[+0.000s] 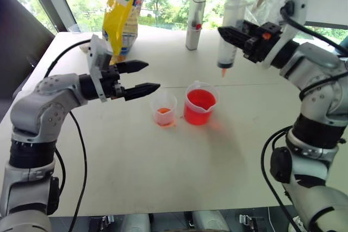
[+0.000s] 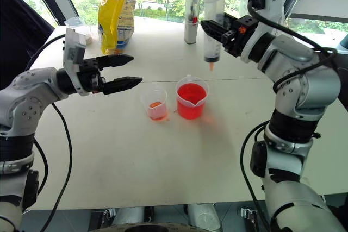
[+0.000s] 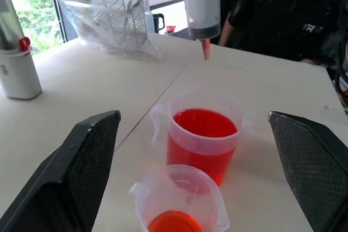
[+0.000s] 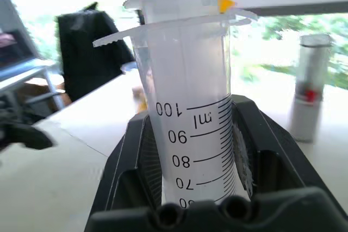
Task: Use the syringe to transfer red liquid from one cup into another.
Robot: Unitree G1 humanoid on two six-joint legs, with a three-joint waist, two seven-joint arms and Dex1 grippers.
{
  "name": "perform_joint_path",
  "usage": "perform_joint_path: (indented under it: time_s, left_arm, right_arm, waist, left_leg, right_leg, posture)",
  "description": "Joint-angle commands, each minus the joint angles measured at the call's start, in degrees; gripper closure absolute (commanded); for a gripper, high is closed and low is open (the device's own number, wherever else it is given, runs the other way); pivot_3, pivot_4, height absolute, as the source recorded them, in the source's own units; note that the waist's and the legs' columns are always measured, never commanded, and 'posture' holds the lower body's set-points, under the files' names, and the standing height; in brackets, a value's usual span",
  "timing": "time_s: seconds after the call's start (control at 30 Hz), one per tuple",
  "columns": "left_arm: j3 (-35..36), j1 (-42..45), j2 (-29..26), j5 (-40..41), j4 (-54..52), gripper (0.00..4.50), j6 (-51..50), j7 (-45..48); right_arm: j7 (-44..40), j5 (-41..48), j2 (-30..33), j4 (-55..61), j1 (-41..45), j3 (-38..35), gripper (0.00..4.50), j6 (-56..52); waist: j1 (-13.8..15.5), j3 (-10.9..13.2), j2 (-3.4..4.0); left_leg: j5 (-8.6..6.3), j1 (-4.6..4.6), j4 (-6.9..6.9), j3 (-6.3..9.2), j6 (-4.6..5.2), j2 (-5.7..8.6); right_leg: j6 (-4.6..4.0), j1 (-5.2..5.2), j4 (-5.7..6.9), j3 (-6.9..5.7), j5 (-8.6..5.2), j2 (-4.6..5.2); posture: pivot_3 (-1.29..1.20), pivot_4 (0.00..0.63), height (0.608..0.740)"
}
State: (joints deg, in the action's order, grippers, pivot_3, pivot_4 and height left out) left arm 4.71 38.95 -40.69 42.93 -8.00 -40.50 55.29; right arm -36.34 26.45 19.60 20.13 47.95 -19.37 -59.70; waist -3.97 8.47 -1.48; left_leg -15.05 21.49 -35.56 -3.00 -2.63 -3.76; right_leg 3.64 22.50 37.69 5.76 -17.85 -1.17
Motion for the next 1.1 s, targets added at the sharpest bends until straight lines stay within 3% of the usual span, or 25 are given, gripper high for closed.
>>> perform_joint_path:
  time_s: [0.03,0.27,0.47,1.0,1.1]
  left_arm:
    - [-1.5,4.0,0.6,-1.2,1.8,0.00,1.7,3.2]
    - [-4.6,11.6,4.4,-4.4,8.4,0.00,3.7,6.5]
    - [-6.7,16.0,8.9,-7.3,12.7,0.00,5.6,7.6]
    - [-10.1,25.1,19.8,-16.7,27.2,0.00,13.2,9.0]
    - [-10.3,25.0,20.6,-17.2,27.6,0.86,13.6,9.2]
  right_arm:
    - [2.1,4.3,-3.5,3.9,-3.0,-0.2,3.12,3.8]
    - [4.6,-2.3,-7.4,1.0,-15.7,9.2,3.12,22.5]
    - [6.9,-9.3,-7.5,-3.1,-21.5,14.7,3.12,35.9]
    - [8.7,-11.5,-6.4,-2.2,-25.0,19.8,3.12,41.4]
    - [8.7,-11.5,-6.1,-1.8,-25.2,20.1,3.12,41.6]
  waist:
    - [0.0,0.0,0.01]
    - [0.1,0.0,0.00]
    - [0.0,0.0,0.00]
    - [0.0,0.0,0.00]
    - [0.0,0.0,0.00]
  left_leg:
    - [0.00,0.01,-0.07,-0.02,0.00,0.01]
    - [0.00,0.05,-0.12,-0.02,0.01,0.14]
    - [0.00,0.03,-0.10,0.00,0.01,0.10]
    - [0.00,0.03,-0.24,-0.01,0.01,0.11]
    - [0.00,0.03,-0.24,0.01,0.01,0.10]
  right_leg:
    - [0.01,-0.01,0.01,0.00,0.00,0.05]
    - [0.03,-0.01,0.00,0.02,0.01,0.04]
    - [0.03,0.04,0.06,0.06,0.01,-0.06]
    - [0.04,0.05,0.17,0.10,0.01,-0.09]
    - [0.04,0.05,0.19,0.09,0.01,-0.09]
  posture:
    - [0.00,0.150,0.740]
    - [0.00,0.150,0.740]
    - [0.00,0.150,0.740]
    - [0.00,0.150,0.740]
    - [0.00,0.150,0.740]
